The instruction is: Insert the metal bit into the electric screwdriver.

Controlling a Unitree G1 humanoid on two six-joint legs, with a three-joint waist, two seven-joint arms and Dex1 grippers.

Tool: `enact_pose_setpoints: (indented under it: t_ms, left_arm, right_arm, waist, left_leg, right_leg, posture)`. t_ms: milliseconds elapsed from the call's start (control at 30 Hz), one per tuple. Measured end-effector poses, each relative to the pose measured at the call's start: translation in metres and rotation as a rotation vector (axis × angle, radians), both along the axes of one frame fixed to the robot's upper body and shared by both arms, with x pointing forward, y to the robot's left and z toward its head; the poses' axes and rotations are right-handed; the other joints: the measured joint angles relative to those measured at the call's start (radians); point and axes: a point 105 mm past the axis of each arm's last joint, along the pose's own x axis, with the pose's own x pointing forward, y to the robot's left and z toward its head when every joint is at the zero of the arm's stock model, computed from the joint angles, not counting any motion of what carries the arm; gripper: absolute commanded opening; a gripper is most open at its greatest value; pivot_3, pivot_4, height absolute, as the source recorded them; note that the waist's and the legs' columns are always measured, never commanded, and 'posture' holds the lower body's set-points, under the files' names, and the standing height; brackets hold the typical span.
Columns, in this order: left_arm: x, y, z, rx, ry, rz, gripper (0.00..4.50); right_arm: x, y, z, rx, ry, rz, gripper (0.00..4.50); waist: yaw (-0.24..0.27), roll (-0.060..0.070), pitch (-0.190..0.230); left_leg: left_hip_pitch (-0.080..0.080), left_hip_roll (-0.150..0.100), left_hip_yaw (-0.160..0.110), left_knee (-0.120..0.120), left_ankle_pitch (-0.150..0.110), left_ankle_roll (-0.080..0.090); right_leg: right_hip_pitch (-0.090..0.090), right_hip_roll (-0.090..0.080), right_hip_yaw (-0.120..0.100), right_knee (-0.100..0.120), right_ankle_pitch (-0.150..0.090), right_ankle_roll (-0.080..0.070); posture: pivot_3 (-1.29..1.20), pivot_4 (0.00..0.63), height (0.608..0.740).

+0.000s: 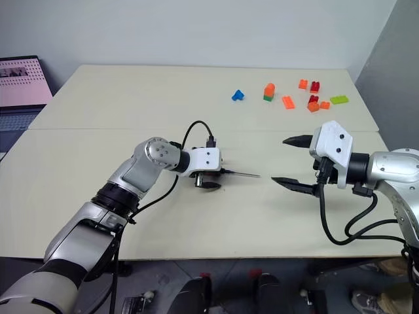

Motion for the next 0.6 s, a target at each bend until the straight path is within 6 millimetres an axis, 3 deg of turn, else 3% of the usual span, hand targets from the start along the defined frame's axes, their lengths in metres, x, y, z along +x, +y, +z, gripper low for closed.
enact_pose_setpoints:
  t_ms: [133,200,333,433,600]
  left_arm:
    - [0.001,0.008,0.037,-0.230,0.046,0.100,4.46]
    - [-0.001,0.022,0.062,-0.358,0.060,0.157,4.46]
    - [-0.034,0.062,0.094,-0.568,0.037,0.162,4.46]
    - [-0.052,0.081,0.096,-0.546,0.043,0.210,4.46]
    - [-0.089,0.114,0.070,-0.465,0.159,0.305,4.46]
  right_arm:
    - [0.005,-0.003,0.003,0.010,-0.004,-0.012,4.50]
    - [0.006,-0.004,0.005,0.013,-0.012,-0.012,4.50]
    - [0.007,-0.005,0.002,0.014,0.001,-0.005,4.50]
    - [0.006,-0.005,0.002,0.011,0.002,0.006,4.50]
    - [0.008,-0.010,-0.001,-0.003,0.028,0.021,4.50]
  waist:
    - [-0.001,0.000,0.000]
    - [-0.003,0.000,0.000]
    - [-0.015,0.000,0.000]
    - [-0.014,0.000,0.000]
    - [-0.010,0.000,0.000]
  left_leg:
    - [0.000,0.000,0.000,0.001,0.000,0.000]
    - [0.001,0.000,0.000,0.001,0.000,0.000]
    - [0.001,0.002,0.001,0.000,0.000,0.000]
    - [0.002,0.001,0.001,0.000,0.000,0.000]
    - [0.003,0.002,0.002,0.001,0.000,0.000]
  right_leg:
    - [0.000,0.000,0.000,0.001,0.000,0.000]
    - [0.000,0.000,0.000,0.001,0.000,0.000]
    - [0.000,0.000,0.001,0.002,0.000,0.000]
    - [0.000,0.000,0.001,0.002,0.000,0.000]
    - [0.001,0.000,0.001,0.002,0.000,-0.001]
  posture:
    - [0.00,0.150,0.740]
    - [0.00,0.150,0.740]
    - [0.00,0.150,0.740]
    - [0.00,0.150,0.740]
    - [0.00,0.150,0.740]
